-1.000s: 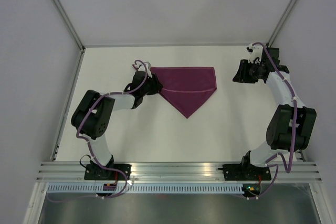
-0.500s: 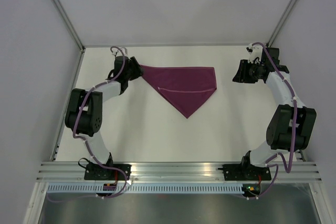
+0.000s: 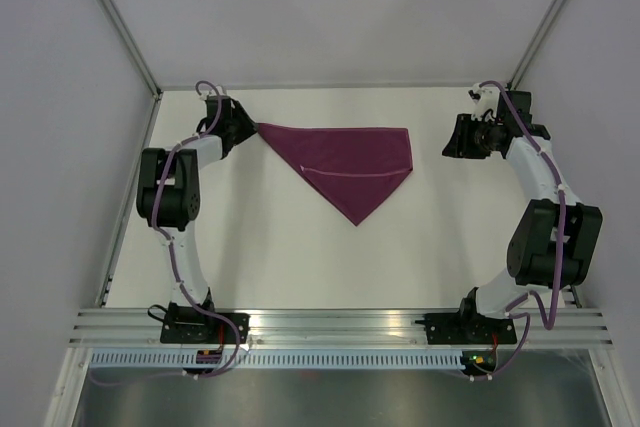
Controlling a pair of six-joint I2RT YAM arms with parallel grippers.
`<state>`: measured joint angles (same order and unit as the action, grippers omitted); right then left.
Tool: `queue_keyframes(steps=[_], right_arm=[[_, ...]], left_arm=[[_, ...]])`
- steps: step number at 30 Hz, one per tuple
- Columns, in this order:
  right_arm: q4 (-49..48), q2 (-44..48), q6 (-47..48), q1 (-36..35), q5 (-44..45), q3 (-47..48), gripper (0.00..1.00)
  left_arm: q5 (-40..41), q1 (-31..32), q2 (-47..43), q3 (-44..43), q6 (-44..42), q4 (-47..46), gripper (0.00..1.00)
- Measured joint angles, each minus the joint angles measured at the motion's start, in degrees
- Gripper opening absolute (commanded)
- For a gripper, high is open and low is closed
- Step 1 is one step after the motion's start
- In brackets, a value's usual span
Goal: Fold the napkin, place the utensils inside, and roll it up
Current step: Fold the napkin
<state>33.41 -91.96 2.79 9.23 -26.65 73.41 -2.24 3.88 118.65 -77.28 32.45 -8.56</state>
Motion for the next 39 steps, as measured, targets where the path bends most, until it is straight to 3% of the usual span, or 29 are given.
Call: queue_keyframes(steps=[21, 32, 39], right_arm=[[0.0, -1.9, 0.3, -2.0, 0.9, 0.0, 0.44], [0.0, -1.9, 0.4, -2.6, 1.3, 0.0, 0.43], [0.0, -1.9, 0.5, -3.0, 1.6, 0.0, 0.43]], left_arm=[[-5.4, -1.6, 9.3, -7.3, 9.4, 0.1, 0.39], [-6.5, -1.6, 9.5, -7.5, 10.1, -0.9, 0.10], [-12.2, -1.6, 8.4, -4.2, 10.1, -8.9, 0.02]])
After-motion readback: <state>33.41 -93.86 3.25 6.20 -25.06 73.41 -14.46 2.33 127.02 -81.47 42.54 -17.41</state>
